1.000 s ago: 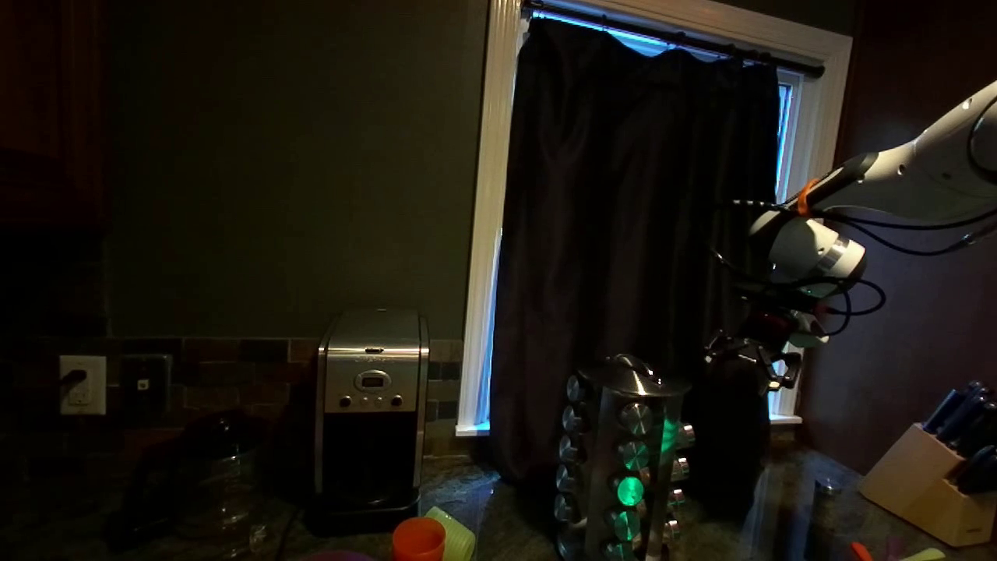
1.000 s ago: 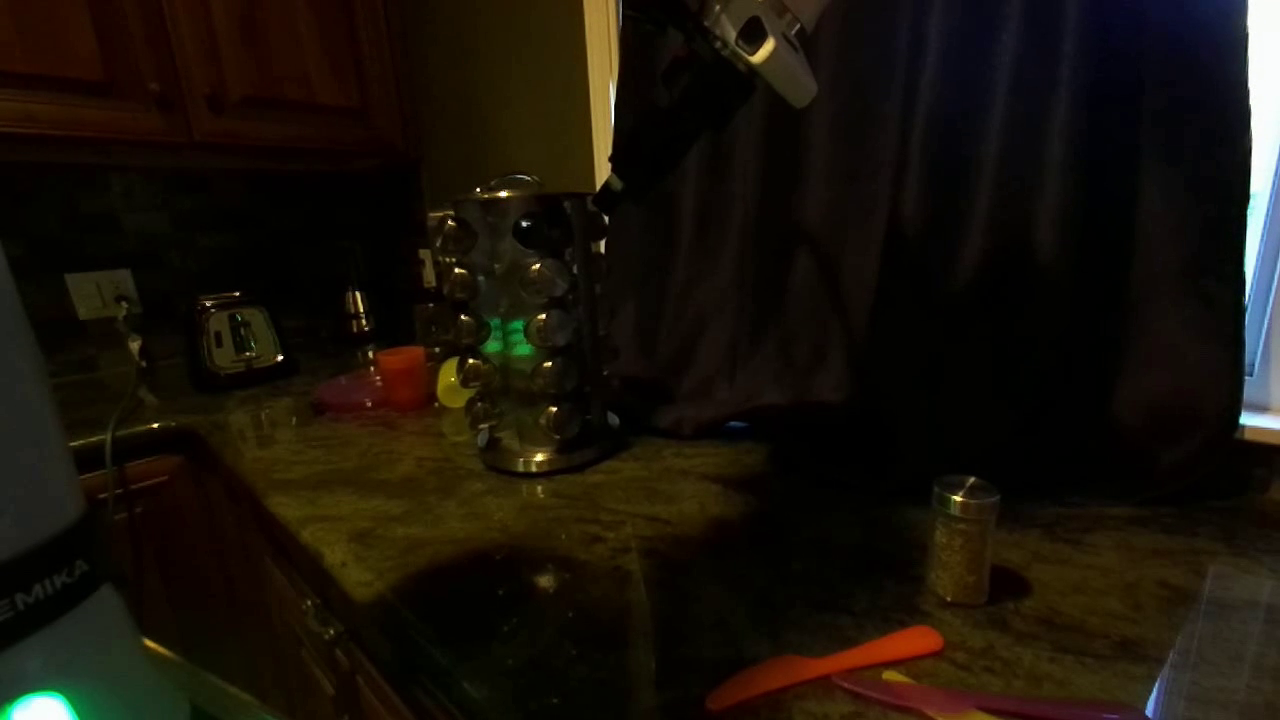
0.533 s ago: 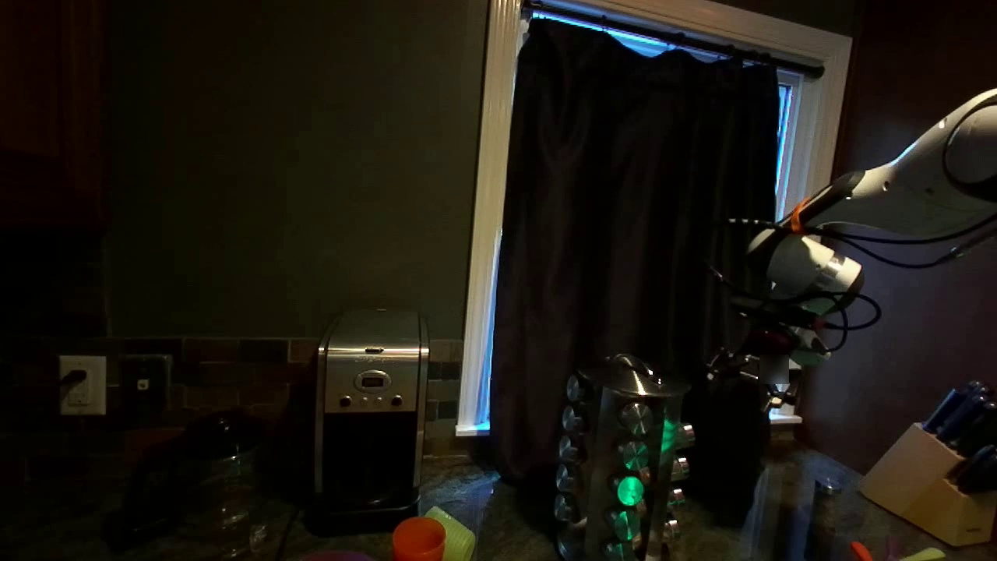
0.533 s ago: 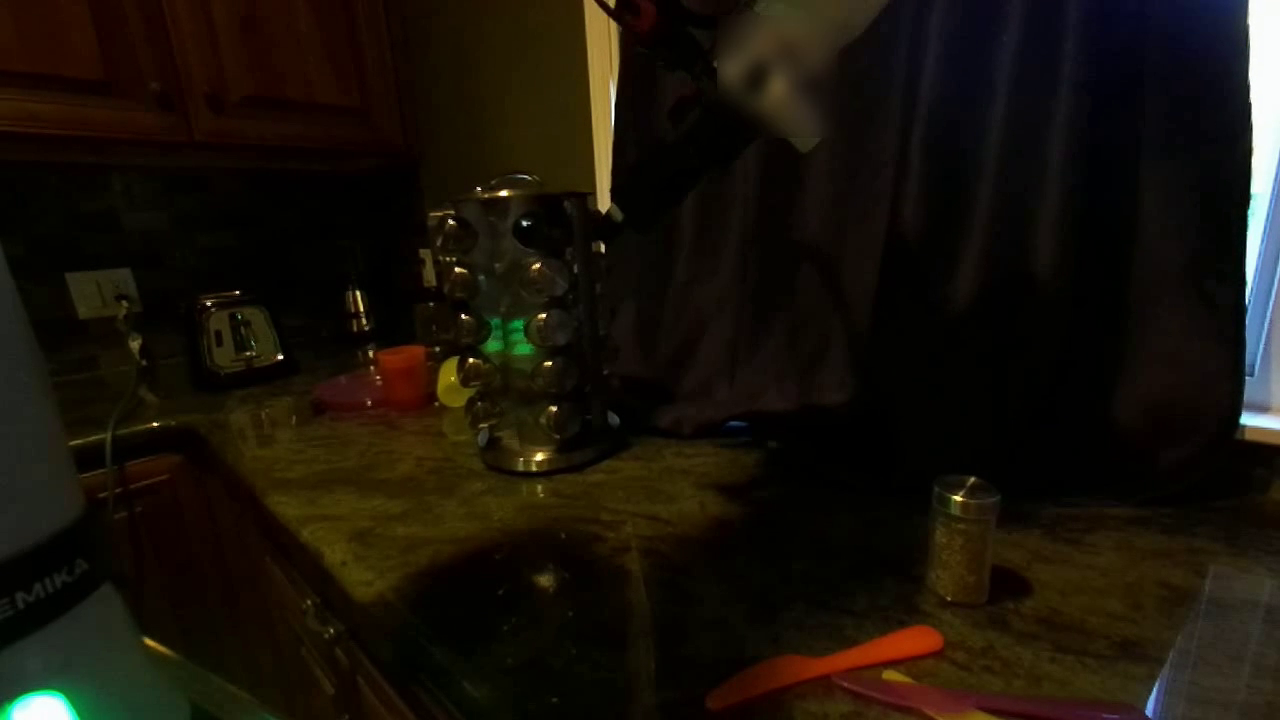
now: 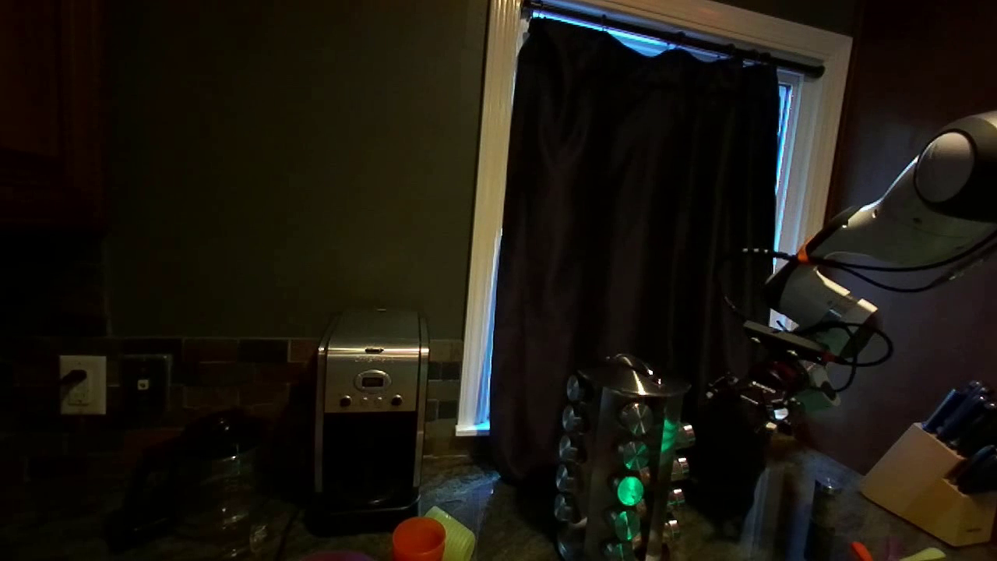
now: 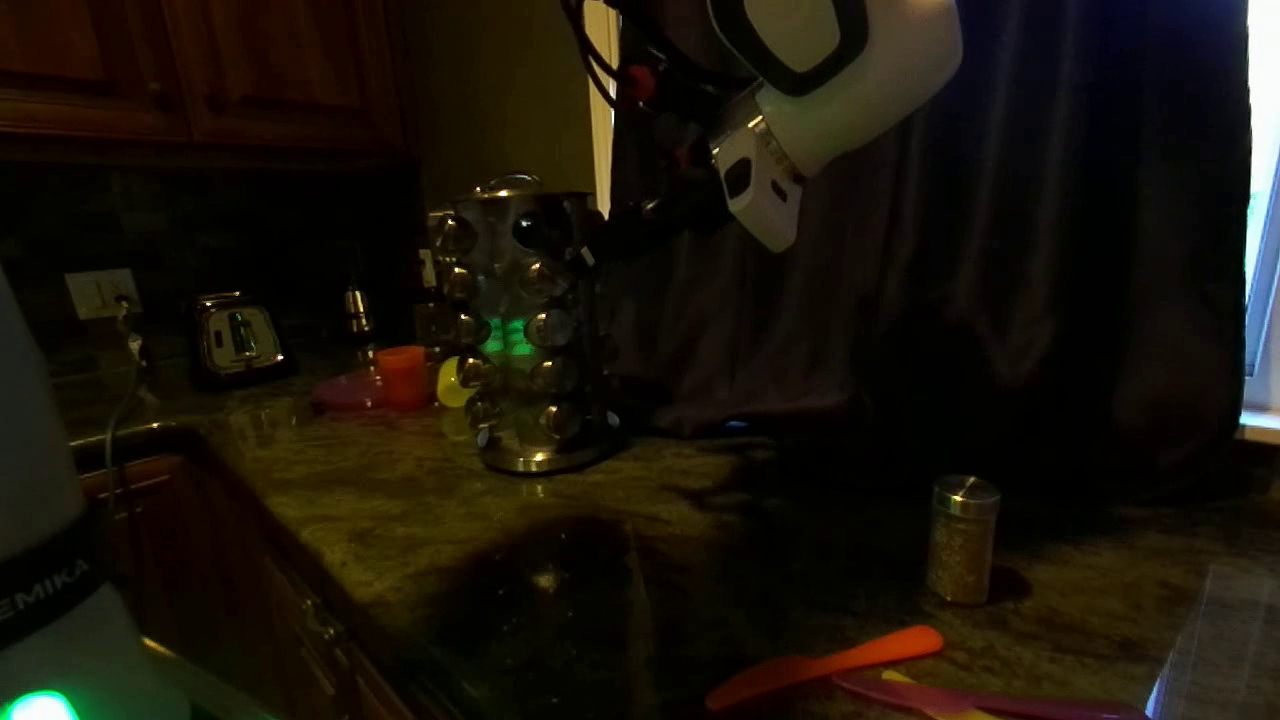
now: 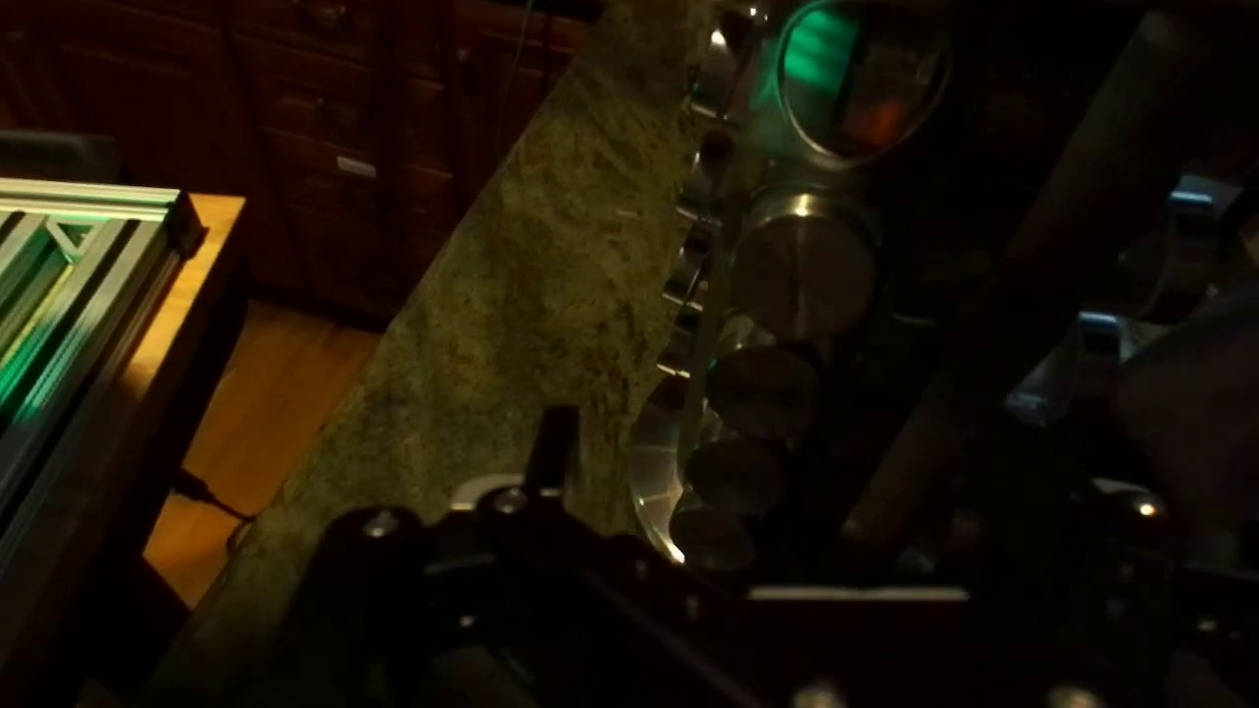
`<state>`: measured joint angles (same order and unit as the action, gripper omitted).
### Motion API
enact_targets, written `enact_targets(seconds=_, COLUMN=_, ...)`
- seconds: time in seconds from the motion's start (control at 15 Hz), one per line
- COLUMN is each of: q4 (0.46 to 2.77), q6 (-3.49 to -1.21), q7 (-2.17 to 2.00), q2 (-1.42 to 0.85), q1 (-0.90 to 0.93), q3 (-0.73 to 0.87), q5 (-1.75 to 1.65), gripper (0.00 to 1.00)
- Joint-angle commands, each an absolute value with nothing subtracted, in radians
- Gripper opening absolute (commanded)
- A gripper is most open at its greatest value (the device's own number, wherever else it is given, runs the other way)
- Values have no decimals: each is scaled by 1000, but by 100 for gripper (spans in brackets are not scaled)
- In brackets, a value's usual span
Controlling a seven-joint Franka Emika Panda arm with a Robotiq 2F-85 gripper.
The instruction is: Pull out the second bottle on the right from the top, and then place it on the table
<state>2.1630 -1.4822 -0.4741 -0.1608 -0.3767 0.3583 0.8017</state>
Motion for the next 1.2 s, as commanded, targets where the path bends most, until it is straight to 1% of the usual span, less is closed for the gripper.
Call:
enact_targets(seconds=0.0, q4=2222, q6=-1429, q7=-368, q2=-172, q1=-386, q3=370, q5=851, gripper=100)
enact_targets(seconds=0.27, q4=2264, q6=-1491, q7=-296, q2=-193, q1=-361, q3=360, q5=829, gripper=100)
enact_targets(seconds=0.33, q4=2236, q6=-1451, q7=-332, q2=-190, q1=-371, q3=369, q5=832, gripper=100)
enact_targets(seconds=0.73, q4=2247, q6=-1464, q7=-312, q2=-203, q1=-360, q3=365, q5=832, gripper=100)
enact_targets(seconds=1.13, q4=2345, q6=-1608, q7=-307, q2=-172, q1=-345, q3=358, q5=987, gripper=100)
